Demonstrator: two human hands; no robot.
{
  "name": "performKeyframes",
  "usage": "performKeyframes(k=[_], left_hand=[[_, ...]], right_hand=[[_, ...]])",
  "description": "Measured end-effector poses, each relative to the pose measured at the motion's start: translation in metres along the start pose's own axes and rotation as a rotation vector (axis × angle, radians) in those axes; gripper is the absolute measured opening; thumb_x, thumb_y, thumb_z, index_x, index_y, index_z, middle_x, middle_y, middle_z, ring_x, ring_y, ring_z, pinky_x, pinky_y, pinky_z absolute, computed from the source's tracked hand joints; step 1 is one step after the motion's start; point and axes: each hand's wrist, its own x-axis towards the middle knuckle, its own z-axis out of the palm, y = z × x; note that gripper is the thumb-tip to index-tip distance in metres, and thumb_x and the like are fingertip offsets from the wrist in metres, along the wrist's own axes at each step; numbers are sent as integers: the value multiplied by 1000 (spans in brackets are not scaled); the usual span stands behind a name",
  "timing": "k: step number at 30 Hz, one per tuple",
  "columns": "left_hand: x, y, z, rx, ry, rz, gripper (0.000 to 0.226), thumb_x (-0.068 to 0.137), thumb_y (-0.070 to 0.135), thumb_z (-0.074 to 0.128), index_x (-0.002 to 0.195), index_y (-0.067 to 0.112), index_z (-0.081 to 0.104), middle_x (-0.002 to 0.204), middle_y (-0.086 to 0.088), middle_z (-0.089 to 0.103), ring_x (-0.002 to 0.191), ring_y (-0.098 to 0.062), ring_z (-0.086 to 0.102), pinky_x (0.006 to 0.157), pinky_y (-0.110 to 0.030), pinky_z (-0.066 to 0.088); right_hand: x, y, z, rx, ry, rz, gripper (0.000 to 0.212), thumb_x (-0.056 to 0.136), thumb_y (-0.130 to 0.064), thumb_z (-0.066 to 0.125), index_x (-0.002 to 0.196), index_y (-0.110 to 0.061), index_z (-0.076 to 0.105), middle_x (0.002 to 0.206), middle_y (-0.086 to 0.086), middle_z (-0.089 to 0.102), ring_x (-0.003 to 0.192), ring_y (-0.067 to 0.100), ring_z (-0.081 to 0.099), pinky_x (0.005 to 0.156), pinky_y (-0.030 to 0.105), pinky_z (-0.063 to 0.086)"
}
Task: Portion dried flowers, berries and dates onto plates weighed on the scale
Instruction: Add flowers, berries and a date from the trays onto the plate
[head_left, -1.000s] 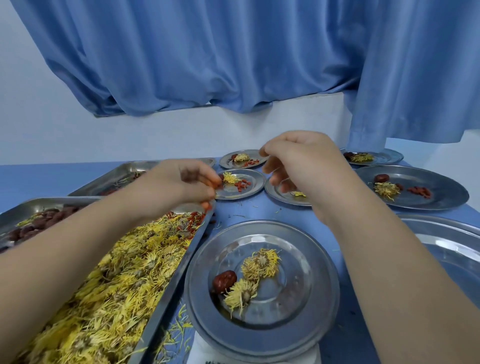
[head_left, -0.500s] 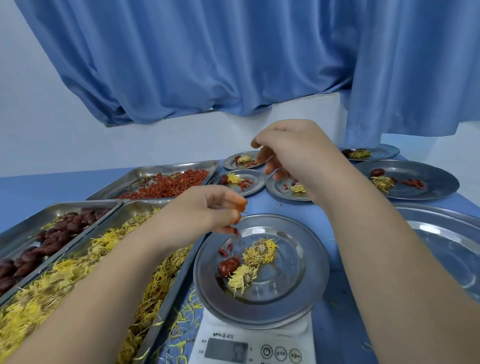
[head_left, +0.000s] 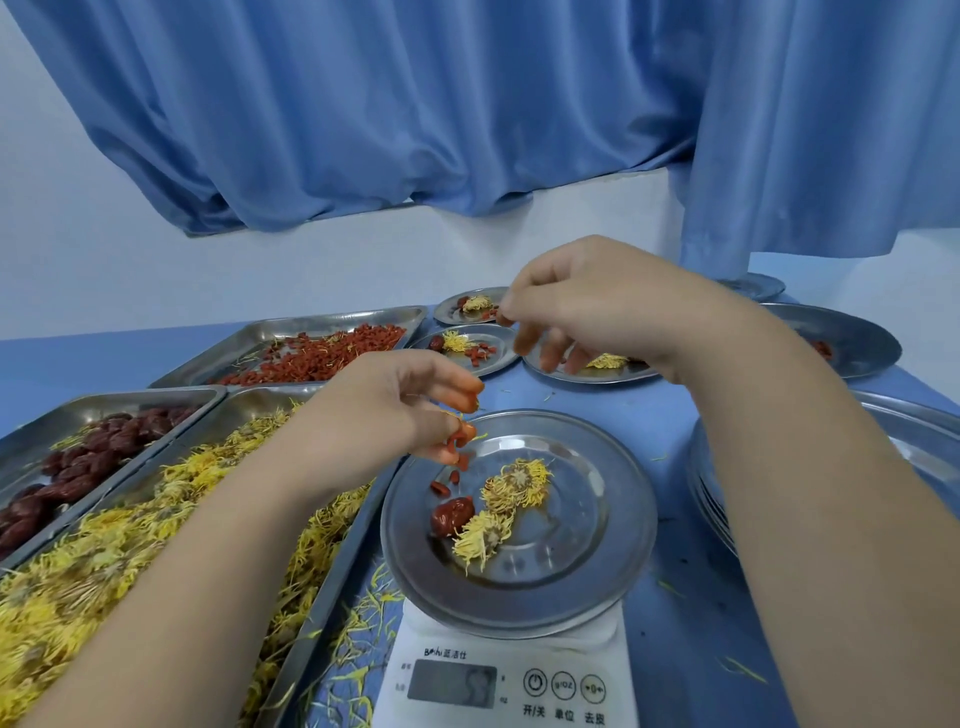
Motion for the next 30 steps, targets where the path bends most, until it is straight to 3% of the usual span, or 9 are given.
performKeyframes(k=[4,8,11,15,22,30], left_hand=[[2,1,-1,66,43,67,30,79,-5,73,93,22,73,89,-3,72,72,-11,72,62,-19,55],[2,-1,-3,105,12,73,28,86,0,68,96,25,72,90,1,74,76,-10,72,69,-21,58],[2,-2,-7,53,-55,38,34,90,-7,58,102,22,71,96,3,75,84,-15,73,77,-28,60],[1,-3,-6,9,-38,36,38,86,-11,60,98,23,71,94,-1,74,79,-14,72,70,-24,59],[3,-5,-3,57,-24,51,27,81,2,73,95,26,72,78,7,69,69,-4,69,62,-18,55],[4,-4,-1,99,-12,23,9,89,21,66,95,27,71,87,8,75,80,-6,71,73,-26,55]], right_hand=[[0,1,-2,-30,18,0,15,89,-28,59,82,-19,69,70,-3,72,58,10,66,57,27,56],[-1,1,-1,-67,20,6,15,89,-30,59,81,-22,69,70,-6,73,56,7,66,50,20,50],[-2,1,0,-82,6,17,15,89,-29,60,81,-21,70,68,-6,72,55,7,66,50,20,50],[-1,1,3,-105,-16,29,16,89,-29,60,83,-19,70,68,-6,71,54,7,66,48,18,51],[2,4,14,-189,-181,69,16,90,-30,58,89,-18,68,82,-1,73,65,10,70,59,25,53],[0,3,12,-225,-284,114,17,91,-35,59,94,-20,66,89,3,72,68,11,70,65,27,57]])
